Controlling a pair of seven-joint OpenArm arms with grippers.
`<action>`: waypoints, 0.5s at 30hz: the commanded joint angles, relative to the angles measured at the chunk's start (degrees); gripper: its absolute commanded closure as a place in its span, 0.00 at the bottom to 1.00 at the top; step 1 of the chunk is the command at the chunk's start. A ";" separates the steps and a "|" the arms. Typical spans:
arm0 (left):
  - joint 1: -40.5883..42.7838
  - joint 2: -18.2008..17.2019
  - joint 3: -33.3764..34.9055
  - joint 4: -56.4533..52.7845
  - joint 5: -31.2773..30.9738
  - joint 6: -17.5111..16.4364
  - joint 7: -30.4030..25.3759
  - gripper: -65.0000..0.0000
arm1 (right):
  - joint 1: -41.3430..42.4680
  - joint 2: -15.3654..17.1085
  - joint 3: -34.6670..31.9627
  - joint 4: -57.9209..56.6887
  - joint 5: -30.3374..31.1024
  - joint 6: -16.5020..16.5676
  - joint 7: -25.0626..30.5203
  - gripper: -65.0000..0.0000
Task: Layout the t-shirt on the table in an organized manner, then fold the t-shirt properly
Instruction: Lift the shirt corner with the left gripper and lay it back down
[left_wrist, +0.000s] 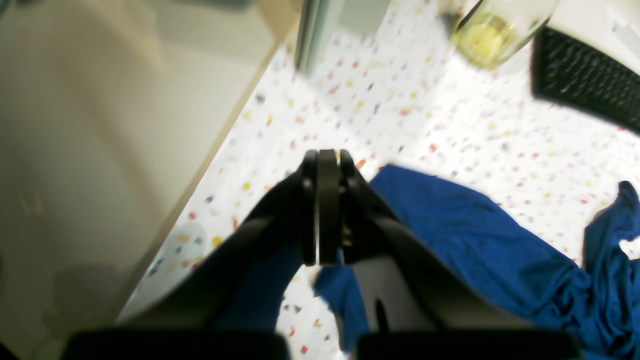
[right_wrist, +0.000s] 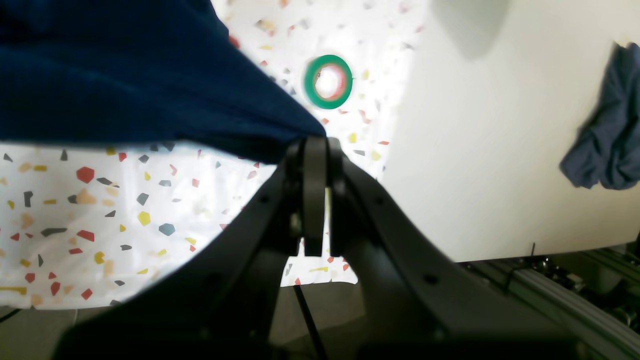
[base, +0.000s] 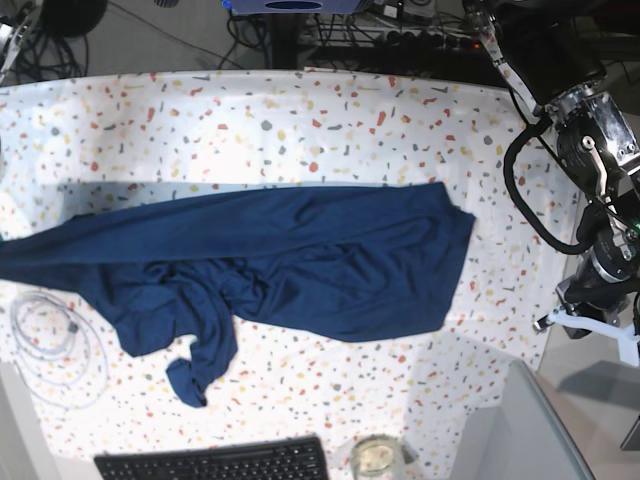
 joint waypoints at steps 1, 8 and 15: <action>-0.01 -0.01 0.01 0.59 -0.32 -0.18 -0.55 1.00 | -0.17 0.58 0.21 -0.35 0.09 0.06 0.08 1.00; 6.58 2.45 0.19 -3.45 -0.32 -0.27 -0.82 1.00 | -6.06 -3.73 0.21 -2.81 0.09 0.06 5.44 0.99; 15.46 5.18 5.20 -3.63 -0.41 -0.27 -5.39 1.00 | -6.41 -5.04 0.21 -5.09 0.09 0.06 5.88 0.99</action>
